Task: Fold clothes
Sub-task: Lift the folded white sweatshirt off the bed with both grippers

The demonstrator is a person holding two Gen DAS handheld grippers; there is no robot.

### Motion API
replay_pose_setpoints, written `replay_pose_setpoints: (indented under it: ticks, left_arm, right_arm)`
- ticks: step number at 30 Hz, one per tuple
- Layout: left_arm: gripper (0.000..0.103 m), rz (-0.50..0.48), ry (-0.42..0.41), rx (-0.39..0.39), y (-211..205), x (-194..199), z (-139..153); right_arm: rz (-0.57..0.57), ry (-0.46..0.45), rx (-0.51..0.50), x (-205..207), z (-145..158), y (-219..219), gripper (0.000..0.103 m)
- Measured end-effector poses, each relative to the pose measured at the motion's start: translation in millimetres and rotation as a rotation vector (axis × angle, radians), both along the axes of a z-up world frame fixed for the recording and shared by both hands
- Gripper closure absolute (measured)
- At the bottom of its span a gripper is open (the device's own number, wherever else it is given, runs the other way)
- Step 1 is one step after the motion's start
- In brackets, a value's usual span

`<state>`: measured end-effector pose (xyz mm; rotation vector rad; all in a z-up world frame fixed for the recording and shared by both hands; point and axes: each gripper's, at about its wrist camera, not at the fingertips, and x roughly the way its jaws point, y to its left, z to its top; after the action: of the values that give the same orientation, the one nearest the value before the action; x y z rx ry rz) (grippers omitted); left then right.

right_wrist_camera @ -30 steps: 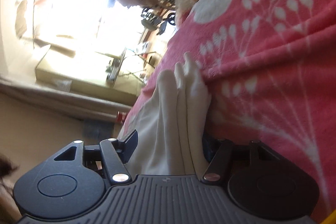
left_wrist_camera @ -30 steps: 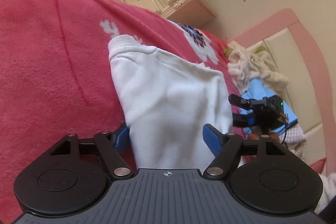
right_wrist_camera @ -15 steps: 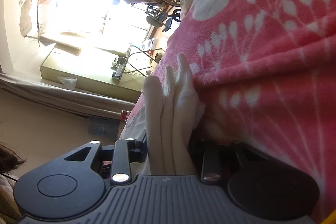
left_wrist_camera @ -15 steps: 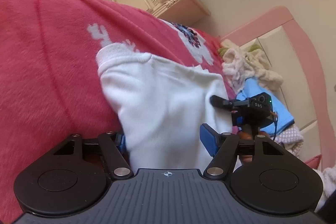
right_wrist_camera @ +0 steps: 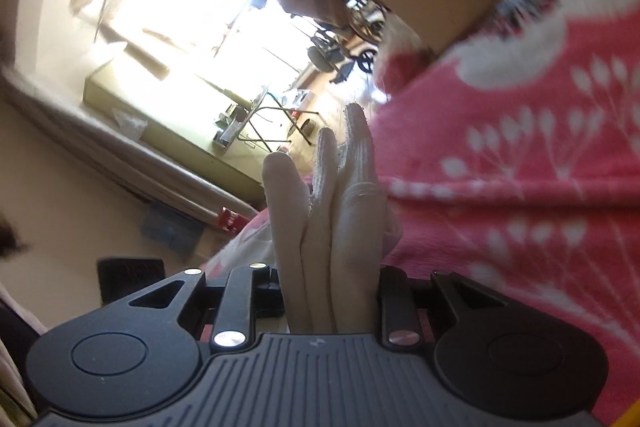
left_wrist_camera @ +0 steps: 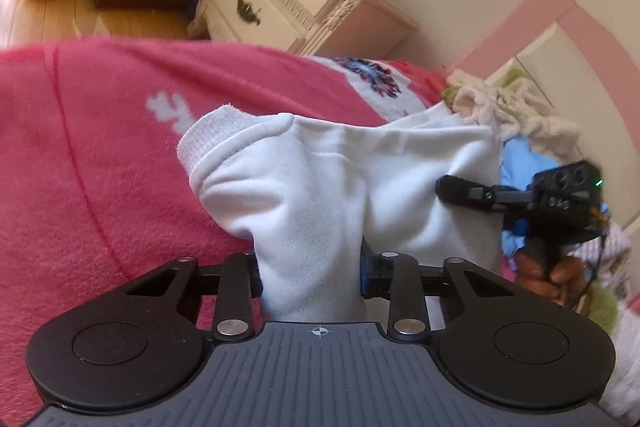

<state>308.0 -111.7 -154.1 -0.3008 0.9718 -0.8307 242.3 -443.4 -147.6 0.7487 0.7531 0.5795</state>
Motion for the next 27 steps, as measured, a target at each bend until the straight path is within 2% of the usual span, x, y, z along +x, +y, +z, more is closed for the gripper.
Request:
replay_pose_setpoints:
  ticks: [6, 12, 15, 19, 24, 27]
  left_arm:
    - [0.076, -0.013, -0.08, -0.012, 5, -19, 32]
    - [0.078, 0.007, -0.158, -0.012, 18, -50, 69]
    - [0.078, 0.057, -0.248, -0.019, 30, -75, 95]
    - [0.079, 0.129, -0.375, -0.033, 47, -102, 131]
    - [0.079, 0.234, -0.568, -0.02, 63, -132, 197]
    - [0.079, 0.308, -0.671, -0.011, 73, -149, 238]
  right_arm:
    - [-0.023, -0.13, -0.082, -33, 41, 18, 0.078]
    - [-0.065, -0.167, -0.086, -58, 76, 37, 0.078]
    - [-0.047, -0.222, -0.078, -71, 100, 50, 0.078]
    - [-0.004, -0.366, -0.075, -82, 136, 72, 0.078]
    - [0.03, -0.571, -0.008, -99, 192, 100, 0.078]
    - [0.045, -0.63, 0.023, -96, 233, 117, 0.078]
